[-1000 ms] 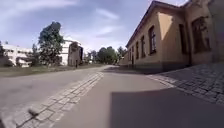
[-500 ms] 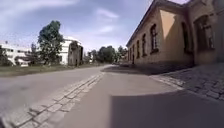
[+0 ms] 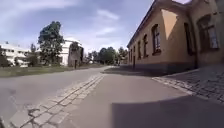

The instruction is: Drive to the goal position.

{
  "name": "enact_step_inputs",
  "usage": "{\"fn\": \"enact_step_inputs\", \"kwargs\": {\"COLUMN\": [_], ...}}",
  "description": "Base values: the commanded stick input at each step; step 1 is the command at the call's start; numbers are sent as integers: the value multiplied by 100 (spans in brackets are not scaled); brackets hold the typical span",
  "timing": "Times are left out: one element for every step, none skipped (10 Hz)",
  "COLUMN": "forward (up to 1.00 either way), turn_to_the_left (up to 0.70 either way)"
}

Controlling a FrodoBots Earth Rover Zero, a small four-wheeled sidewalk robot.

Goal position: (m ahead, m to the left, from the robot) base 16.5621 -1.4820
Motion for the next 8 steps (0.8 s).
{"fn": "enact_step_inputs", "kwargs": {"forward": [70, 70, 70, 70, 70, 70, 70, 70], "turn_to_the_left": [0, 0, 0, 0, 0, 0, 0, 0]}}
